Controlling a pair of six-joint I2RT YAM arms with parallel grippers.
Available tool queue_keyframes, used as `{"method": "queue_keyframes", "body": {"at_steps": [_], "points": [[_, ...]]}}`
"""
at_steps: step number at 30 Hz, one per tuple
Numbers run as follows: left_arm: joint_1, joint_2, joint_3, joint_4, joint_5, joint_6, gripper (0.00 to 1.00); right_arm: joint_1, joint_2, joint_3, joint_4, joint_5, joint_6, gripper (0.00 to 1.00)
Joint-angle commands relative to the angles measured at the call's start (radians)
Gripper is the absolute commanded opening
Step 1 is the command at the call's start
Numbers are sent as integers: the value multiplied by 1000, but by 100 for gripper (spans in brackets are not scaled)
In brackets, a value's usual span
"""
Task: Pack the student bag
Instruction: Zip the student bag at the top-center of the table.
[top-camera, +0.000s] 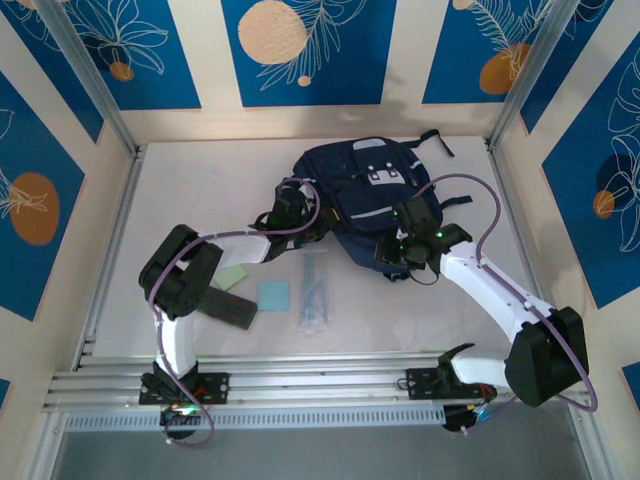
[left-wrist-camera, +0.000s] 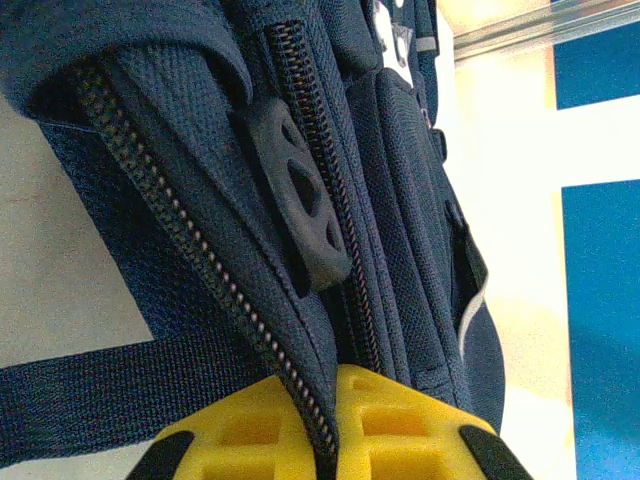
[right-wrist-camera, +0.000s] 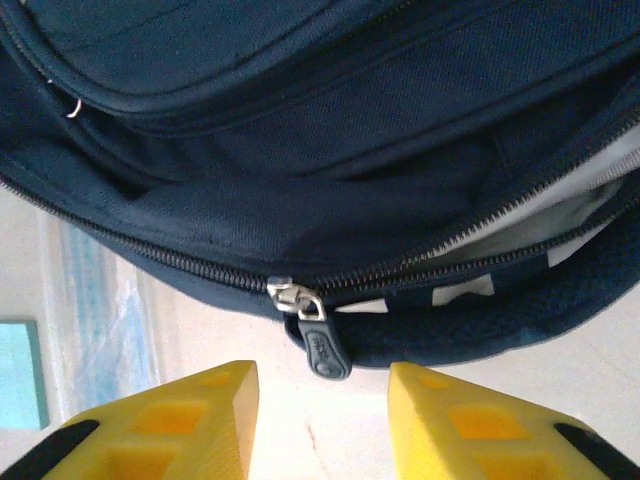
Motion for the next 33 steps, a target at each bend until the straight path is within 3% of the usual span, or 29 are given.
{"method": "queue_keyframes", "body": {"at_steps": [1,9,15,19,24,28,31,33], "points": [[3,-56,26,64,1,22,0,-5,29,-35,86,-5,-35,37],[1,-59,28,62,3,16,0,-16,117,-95,183,-55,-26,31],[3,-63,31,44,-9,25,0,-27,119,-118,209,-75,-27,14],[18,-45,34,40,-23,37,0,-38,84,-93,133,-88,-26,0],[77,-2,50,6,-41,81,0,-39,42,-52,-44,-129,-30,0],[126,29,96,-42,-21,139,0,-58,51,-47,-166,-91,-59,0],[147,54,161,-114,7,190,0,-113,55,-52,-190,-93,-78,0],[159,81,211,-164,24,216,0,-134,54,-55,-161,-162,-84,0]]}}
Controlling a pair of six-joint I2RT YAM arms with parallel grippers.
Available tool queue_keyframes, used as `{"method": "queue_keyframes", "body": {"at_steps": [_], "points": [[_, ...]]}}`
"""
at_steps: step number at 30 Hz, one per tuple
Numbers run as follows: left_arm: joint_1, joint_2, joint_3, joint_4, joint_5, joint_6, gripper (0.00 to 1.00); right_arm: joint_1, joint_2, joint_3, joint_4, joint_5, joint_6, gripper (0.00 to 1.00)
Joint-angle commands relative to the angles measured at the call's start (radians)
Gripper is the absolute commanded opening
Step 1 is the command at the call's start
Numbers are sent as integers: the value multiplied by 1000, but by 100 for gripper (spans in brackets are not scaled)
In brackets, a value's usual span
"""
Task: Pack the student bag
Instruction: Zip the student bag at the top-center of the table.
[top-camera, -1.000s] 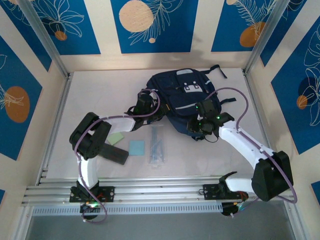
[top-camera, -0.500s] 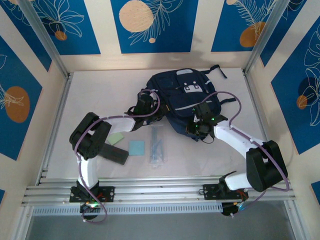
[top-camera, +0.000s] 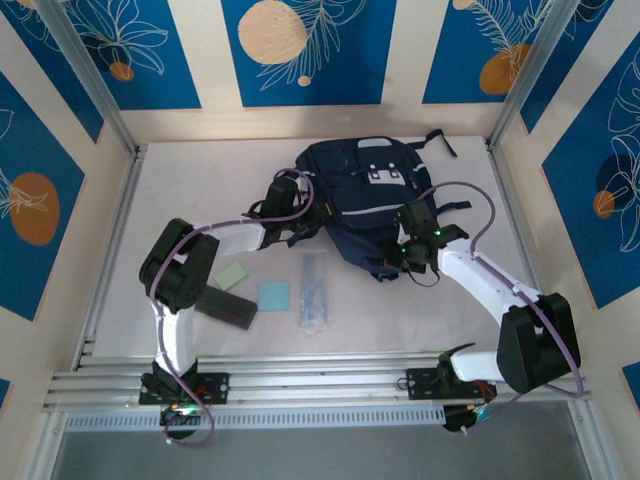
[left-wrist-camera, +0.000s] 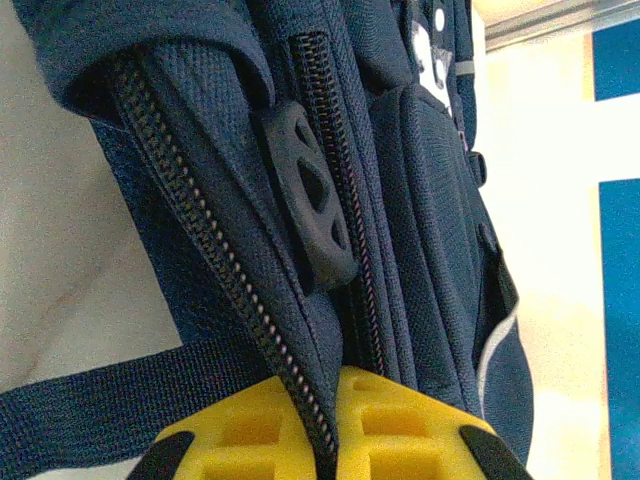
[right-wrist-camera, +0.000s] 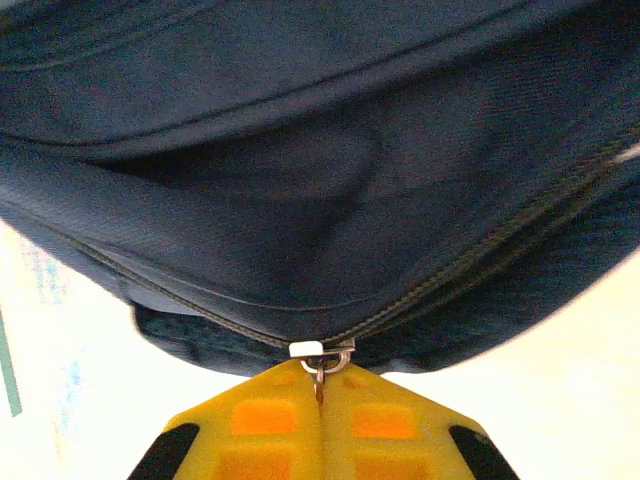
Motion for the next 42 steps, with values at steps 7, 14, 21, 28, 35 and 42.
{"method": "queue_keyframes", "body": {"at_steps": [7,14,21,28,35,42], "points": [[81,118,259,-247,85,164,47,56,66,14,113,-428,38,0],[91,-90,6,-275,50,167,88,166,288,195,331,-474,99,0],[82,-213,-230,-90,42,-16,96,199,434,399,350,-490,105,0],[63,-131,-186,14,-6,-68,56,232,388,316,358,-572,187,0],[77,-108,-121,-8,-25,-30,0,252,304,200,24,-450,86,0],[107,-141,-89,-71,-24,34,0,196,256,121,-288,-214,-72,0]]}}
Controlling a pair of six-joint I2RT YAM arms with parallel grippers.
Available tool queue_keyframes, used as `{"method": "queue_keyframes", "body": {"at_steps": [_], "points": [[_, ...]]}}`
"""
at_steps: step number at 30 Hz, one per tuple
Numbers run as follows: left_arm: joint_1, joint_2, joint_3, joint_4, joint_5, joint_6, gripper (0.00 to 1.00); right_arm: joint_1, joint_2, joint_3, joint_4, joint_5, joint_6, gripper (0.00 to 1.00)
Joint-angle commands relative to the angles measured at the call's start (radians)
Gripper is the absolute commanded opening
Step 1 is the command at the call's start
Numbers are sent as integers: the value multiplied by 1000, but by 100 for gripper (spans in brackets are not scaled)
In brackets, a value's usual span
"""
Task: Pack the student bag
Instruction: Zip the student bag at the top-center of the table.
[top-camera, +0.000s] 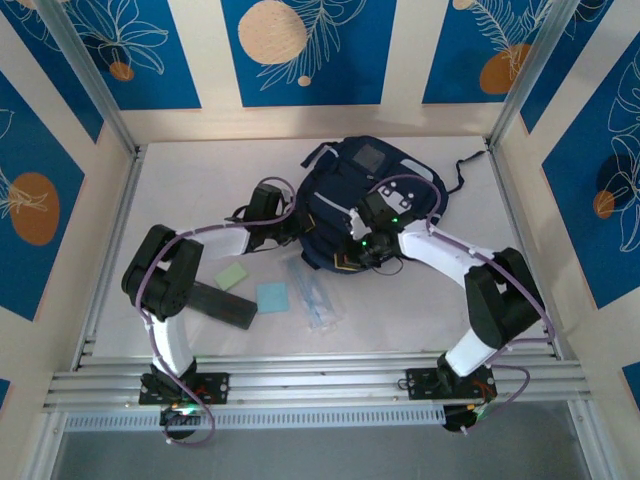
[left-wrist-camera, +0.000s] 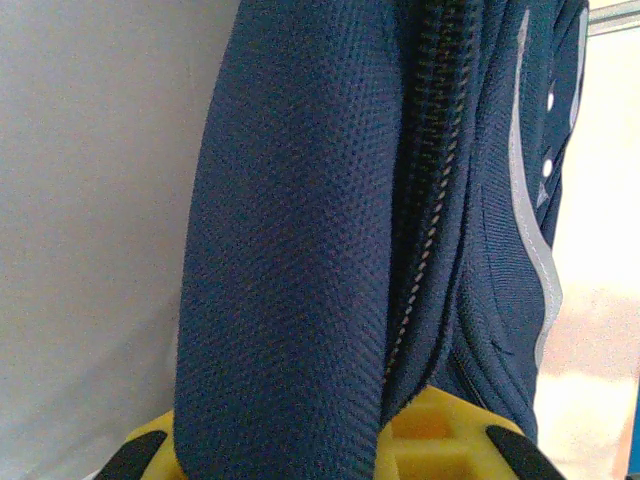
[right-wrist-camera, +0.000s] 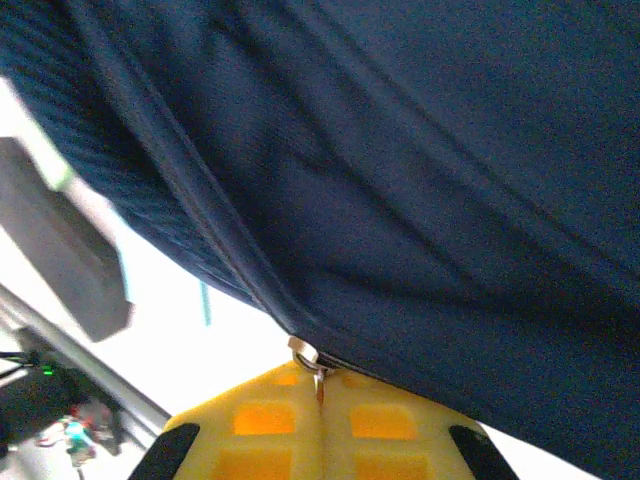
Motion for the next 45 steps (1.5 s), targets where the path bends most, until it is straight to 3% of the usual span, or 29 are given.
{"method": "queue_keyframes", "body": {"at_steps": [1,4,10,14,17,25,30,41,45], "points": [[54,-27,60,39,-42,52,0,-29,-16,-53,-375,109,-105,0],[62,-33,71,21,-3,73,0,-79,-19,-37,-391,245,-152,0],[73,-52,91,-39,49,150,0,-229,20,55,-342,329,-295,0],[78,-46,134,-114,91,226,0,-270,148,119,-338,451,-499,0],[80,-32,160,-156,133,264,0,-301,252,173,-345,574,-560,0],[84,-24,191,-260,175,351,0,-382,314,243,-126,650,-784,0],[99,-27,192,-280,180,368,0,-444,291,277,-45,707,-809,0],[139,-42,186,-322,181,398,0,-551,242,252,29,674,-758,0],[139,-44,190,-343,182,411,0,-552,244,258,41,755,-748,0]]}}
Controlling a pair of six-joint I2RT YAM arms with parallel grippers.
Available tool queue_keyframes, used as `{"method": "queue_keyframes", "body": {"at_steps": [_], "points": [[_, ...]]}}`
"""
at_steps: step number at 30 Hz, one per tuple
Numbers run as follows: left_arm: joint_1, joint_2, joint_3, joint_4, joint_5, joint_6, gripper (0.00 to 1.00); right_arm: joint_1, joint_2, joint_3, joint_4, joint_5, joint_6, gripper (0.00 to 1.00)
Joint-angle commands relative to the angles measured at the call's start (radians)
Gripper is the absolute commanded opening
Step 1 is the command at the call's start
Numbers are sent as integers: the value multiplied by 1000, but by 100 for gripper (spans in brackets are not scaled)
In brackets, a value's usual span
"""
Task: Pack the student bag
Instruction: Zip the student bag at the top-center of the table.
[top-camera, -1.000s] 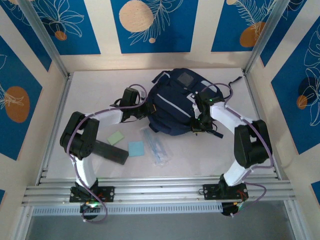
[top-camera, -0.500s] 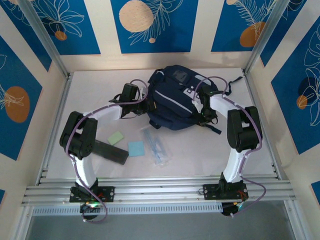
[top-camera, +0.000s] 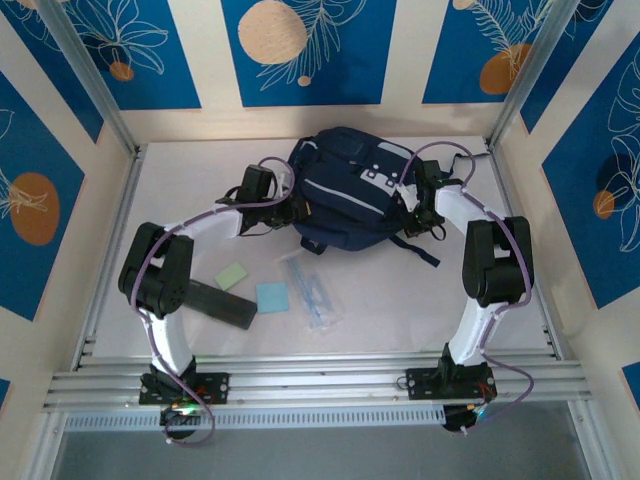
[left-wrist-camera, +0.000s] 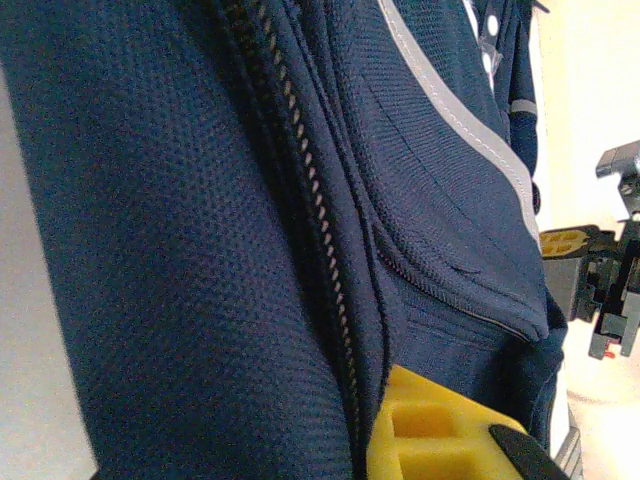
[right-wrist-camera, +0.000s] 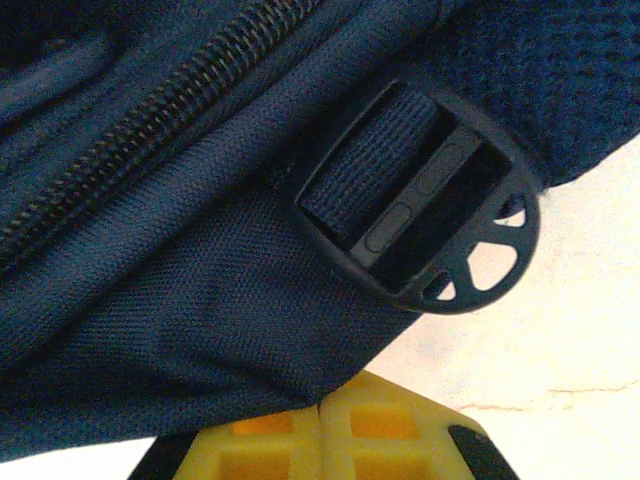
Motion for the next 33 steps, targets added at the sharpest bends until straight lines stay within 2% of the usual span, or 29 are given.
{"method": "queue_keyframes", "body": {"at_steps": [1,6,11,18,22,29,33], "points": [[71,-46,33,-132,72,109,0,-108,-22,15,116,349,62,0],[83,-54,42,-155,75,122,0,-141,-56,-10,196,421,96,0],[99,-62,44,-170,82,128,0,-177,-84,-13,214,263,119,0],[91,-57,56,-184,111,133,0,-104,-72,-41,216,221,118,0],[84,-66,62,-203,121,151,0,-80,-49,-45,205,219,198,0],[82,-58,70,-211,149,157,0,-59,-48,-53,119,12,325,6],[58,-50,105,-258,166,193,0,-55,-100,-107,125,-163,370,22]]}}
